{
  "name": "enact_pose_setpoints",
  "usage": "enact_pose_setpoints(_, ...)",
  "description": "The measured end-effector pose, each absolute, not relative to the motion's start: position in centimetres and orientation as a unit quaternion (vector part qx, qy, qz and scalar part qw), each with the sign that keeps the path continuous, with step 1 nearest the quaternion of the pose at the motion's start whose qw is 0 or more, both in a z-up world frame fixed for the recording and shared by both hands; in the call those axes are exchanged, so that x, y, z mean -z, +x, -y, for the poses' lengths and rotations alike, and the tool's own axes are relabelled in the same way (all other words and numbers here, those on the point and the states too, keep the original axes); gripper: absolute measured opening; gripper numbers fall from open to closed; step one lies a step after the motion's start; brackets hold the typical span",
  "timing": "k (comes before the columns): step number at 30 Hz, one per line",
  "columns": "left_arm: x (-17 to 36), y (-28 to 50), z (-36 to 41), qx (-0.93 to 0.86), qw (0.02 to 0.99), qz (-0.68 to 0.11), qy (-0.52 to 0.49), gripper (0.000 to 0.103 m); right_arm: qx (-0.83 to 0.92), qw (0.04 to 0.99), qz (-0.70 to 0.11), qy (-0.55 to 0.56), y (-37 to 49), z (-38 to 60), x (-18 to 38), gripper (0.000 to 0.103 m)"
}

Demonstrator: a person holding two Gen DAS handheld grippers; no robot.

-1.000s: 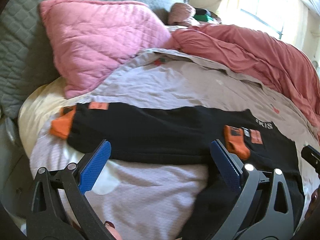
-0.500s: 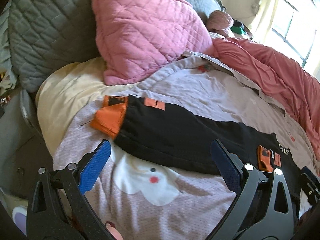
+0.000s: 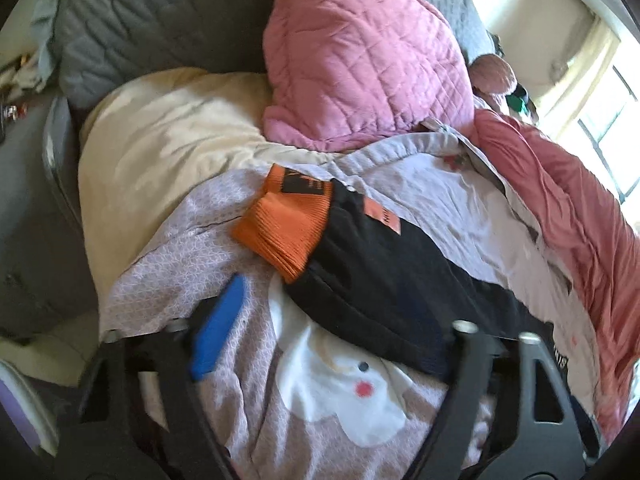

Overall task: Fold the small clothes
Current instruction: 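Move the left gripper to the other sleeve's orange cuff, then close the left gripper on the orange cuff and lift it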

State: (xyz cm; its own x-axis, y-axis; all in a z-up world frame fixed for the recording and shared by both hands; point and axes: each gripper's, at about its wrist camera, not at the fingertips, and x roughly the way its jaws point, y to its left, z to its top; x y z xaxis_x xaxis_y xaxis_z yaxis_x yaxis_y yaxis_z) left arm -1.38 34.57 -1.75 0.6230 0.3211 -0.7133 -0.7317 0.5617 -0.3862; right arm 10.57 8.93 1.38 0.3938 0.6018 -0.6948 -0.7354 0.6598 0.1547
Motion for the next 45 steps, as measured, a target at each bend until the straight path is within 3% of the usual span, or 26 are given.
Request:
enact_pose_setpoints(2, 2.7, -1.1, -35.1, -0.310, 0.826, -0.298, -0.365, 0.055, -0.404, 0.828, -0.378, -0.091, 10.5, -9.3, -1.0, 0.098)
enact_pose_setpoints(13, 4.4, 0.3, -37.5, -0.311, 0.815, -0.253, -0.418, 0.052, -0.393, 0.828, -0.393, -0.077, 11.5, -8.7, 0.4, 0.098)
enact_pose_setpoints(16, 4.7, 0.8, -38.2, -0.316, 0.812, -0.250, -0.422, 0.021, -0.389, 0.829, -0.394, -0.071, 11.7, -8.4, 0.5, 0.098)
enact_pose_setpoints(20, 4.3, 1.0, -37.9, -0.309, 0.820, -0.242, -0.415, 0.009, -0.384, 0.831, -0.397, -0.065, 11.8, -7.8, 0.8, 0.098)
enact_pose_setpoints(32, -2.8, 2.1, -30.9, -0.236, 0.895, -0.198, -0.322, 0.008, -0.338, 0.850, -0.405, -0.015, 13.5, -1.9, 0.3, 0.098)
enact_pose_setpoints(45, -5.1, 6.5, -18.5, -0.092, 0.941, -0.242, -0.220, 0.005, -0.239, 0.885, -0.397, 0.043, 15.9, 9.9, -0.7, 0.098)
